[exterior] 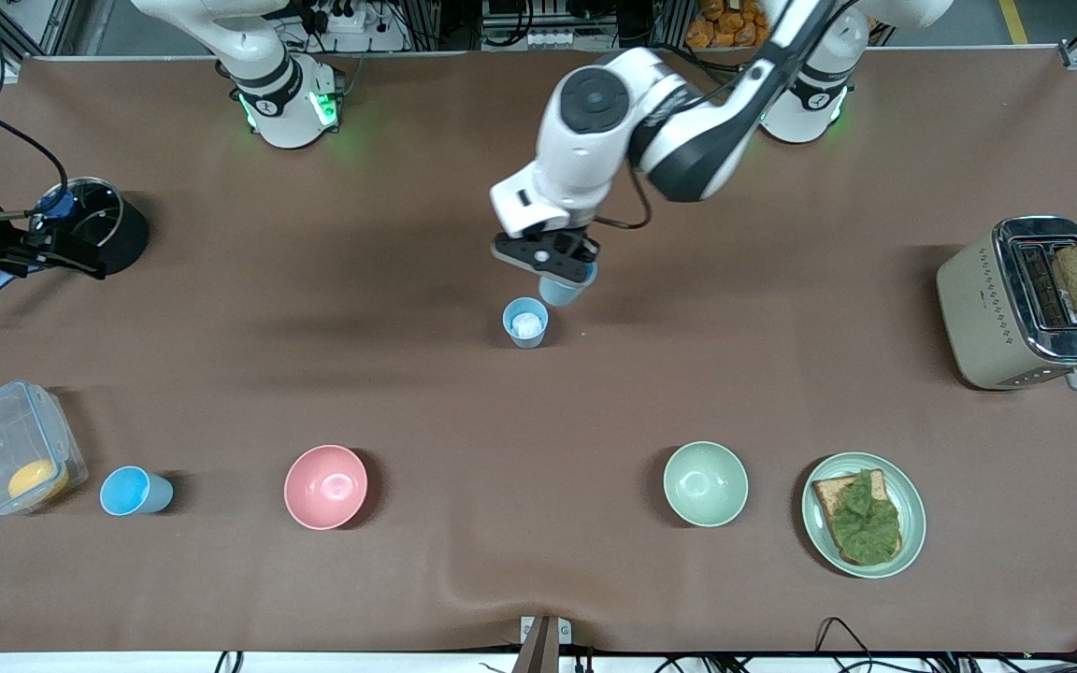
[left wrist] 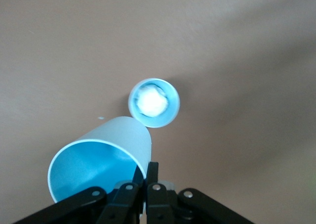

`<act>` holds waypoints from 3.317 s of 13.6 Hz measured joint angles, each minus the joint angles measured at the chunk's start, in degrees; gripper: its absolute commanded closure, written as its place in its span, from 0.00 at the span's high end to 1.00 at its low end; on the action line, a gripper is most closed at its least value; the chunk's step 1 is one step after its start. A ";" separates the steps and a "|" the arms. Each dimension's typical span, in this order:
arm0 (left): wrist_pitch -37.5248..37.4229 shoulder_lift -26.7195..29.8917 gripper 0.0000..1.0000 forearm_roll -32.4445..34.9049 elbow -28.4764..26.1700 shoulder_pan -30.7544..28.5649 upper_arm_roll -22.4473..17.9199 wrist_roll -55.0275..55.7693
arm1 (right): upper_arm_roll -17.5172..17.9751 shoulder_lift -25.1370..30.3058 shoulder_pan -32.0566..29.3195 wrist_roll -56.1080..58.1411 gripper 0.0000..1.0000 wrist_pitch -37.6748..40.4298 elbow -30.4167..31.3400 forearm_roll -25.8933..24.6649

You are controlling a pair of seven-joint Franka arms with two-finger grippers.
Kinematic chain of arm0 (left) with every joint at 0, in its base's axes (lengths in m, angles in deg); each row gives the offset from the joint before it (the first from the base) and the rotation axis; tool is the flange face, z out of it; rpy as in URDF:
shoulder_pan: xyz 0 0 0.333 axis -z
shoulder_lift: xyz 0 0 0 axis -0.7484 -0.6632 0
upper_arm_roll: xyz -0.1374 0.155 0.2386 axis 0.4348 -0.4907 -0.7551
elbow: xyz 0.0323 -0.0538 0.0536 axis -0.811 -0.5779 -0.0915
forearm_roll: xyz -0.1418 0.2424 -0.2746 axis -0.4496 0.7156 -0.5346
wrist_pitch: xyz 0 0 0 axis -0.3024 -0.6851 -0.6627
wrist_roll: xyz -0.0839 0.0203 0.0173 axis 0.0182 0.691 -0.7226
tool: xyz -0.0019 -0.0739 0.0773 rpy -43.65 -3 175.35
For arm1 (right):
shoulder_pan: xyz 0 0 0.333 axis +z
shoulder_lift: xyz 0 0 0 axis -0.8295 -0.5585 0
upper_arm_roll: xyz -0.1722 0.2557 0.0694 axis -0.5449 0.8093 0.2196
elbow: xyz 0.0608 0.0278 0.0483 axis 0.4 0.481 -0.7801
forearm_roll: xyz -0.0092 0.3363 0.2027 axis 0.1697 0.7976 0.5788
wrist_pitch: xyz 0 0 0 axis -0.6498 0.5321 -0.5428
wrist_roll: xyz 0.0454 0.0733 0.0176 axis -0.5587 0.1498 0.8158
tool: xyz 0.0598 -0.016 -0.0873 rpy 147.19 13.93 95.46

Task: Stack blue cups with both arms
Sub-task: 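Carry the cup over the middle cup and lower it inside, then open the left gripper and draw the left arm back to rest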

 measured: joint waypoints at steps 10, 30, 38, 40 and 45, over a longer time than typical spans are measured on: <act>-0.48 -10.46 0.00 2.33 9.63 4.38 -2.60 5.15 | 0.00 0.00 0.00 0.01 1.00 0.14 0.00 -0.05; 1.64 -11.96 0.13 2.33 10.85 5.25 -4.02 5.15 | 0.00 0.00 0.00 0.01 1.00 0.40 0.00 -0.09; 1.84 -10.23 1.00 2.34 11.25 3.61 -7.36 3.51 | -0.04 0.00 -0.01 0.01 1.00 0.40 0.00 -0.10; 0.63 -6.93 1.00 2.34 9.07 -0.43 -7.86 0.45 | -0.05 0.00 -0.02 0.01 1.00 0.40 0.00 -0.10; -0.09 8.45 1.00 2.34 -3.52 -12.66 -7.91 -7.46 | -0.05 0.00 -0.03 0.01 1.00 0.40 0.00 -0.10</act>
